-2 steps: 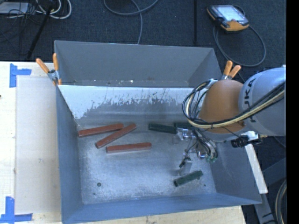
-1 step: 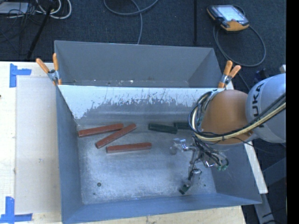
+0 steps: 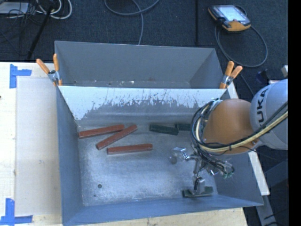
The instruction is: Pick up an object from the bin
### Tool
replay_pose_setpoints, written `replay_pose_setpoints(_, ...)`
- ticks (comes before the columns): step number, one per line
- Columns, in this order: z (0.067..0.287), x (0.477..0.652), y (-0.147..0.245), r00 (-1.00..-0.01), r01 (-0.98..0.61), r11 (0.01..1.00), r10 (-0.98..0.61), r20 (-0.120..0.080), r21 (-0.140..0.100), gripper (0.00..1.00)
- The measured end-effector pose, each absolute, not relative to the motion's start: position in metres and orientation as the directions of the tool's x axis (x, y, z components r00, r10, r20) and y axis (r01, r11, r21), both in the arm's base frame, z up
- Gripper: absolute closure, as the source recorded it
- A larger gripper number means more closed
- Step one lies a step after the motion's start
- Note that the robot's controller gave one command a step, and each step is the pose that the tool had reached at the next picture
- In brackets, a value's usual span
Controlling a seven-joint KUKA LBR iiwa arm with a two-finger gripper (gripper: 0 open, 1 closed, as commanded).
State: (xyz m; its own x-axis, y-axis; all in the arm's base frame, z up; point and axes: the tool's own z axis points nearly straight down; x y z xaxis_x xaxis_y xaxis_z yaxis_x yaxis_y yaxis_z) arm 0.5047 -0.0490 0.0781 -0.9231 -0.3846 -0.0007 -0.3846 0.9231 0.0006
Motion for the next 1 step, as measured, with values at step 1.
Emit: replay_pose_setpoints(1, 0.0788, 0.4994, -0.052, -0.948, -0.317, 0.948, -0.317, 0.0, 0.002, 0.0)
